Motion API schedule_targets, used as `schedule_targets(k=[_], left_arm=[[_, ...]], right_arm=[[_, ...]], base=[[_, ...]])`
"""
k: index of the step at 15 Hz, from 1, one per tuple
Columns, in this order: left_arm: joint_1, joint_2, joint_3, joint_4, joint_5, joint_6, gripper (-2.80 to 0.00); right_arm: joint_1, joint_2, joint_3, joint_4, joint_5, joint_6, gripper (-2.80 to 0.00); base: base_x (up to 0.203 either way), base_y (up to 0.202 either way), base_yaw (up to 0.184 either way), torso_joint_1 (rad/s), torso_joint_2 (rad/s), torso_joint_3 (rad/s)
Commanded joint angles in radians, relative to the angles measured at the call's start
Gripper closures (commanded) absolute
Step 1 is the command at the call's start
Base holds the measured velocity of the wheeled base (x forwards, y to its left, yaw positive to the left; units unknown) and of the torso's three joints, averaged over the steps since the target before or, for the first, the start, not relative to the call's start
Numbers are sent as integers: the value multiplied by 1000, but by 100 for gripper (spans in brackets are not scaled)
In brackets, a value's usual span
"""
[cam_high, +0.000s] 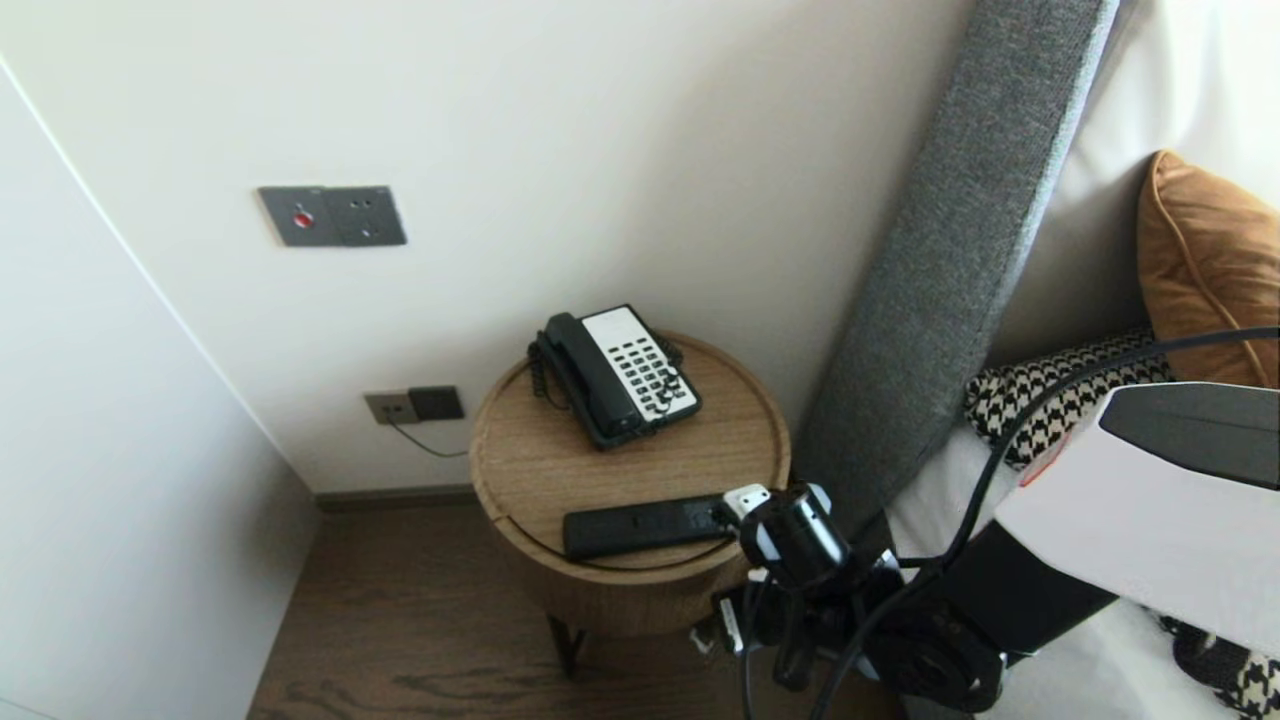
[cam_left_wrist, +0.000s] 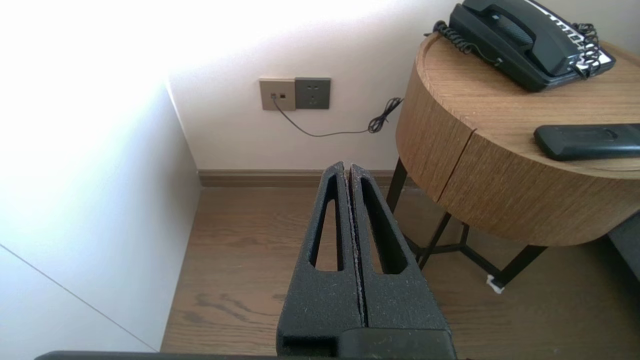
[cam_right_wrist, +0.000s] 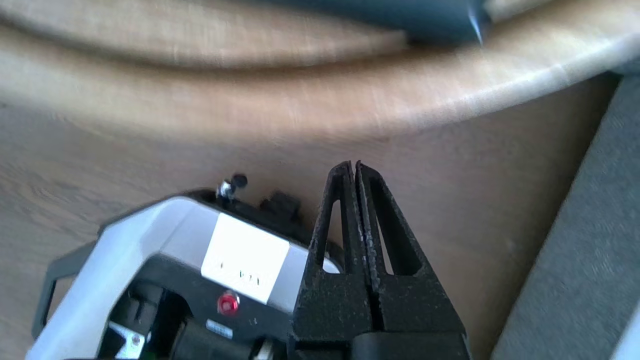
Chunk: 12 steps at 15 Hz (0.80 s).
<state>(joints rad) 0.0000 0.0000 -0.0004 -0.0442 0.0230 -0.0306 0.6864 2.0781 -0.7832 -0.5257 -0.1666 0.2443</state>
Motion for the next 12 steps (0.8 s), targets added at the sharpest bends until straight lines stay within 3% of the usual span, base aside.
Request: schedule_targets(k=[1, 7, 9, 12], left_arm=[[0, 0, -1, 0, 2, 0, 0], [0, 0, -1, 0, 2, 0, 0], [0, 0, 0, 0, 2, 0, 0], [0, 0, -2, 0, 0, 0, 0]], right_arm=[[2, -100, 57, -1, -4, 1, 0], [-54, -369, 165, 108, -50, 1, 0], [-123, -495, 168, 216, -67, -2, 0], [-298, -704, 172, 393, -87, -34, 0]], base=[[0, 0, 0, 0, 0, 0], [0, 0, 0, 0, 0, 0], [0, 0, 0, 0, 0, 0], [0, 0, 0, 0, 0, 0]])
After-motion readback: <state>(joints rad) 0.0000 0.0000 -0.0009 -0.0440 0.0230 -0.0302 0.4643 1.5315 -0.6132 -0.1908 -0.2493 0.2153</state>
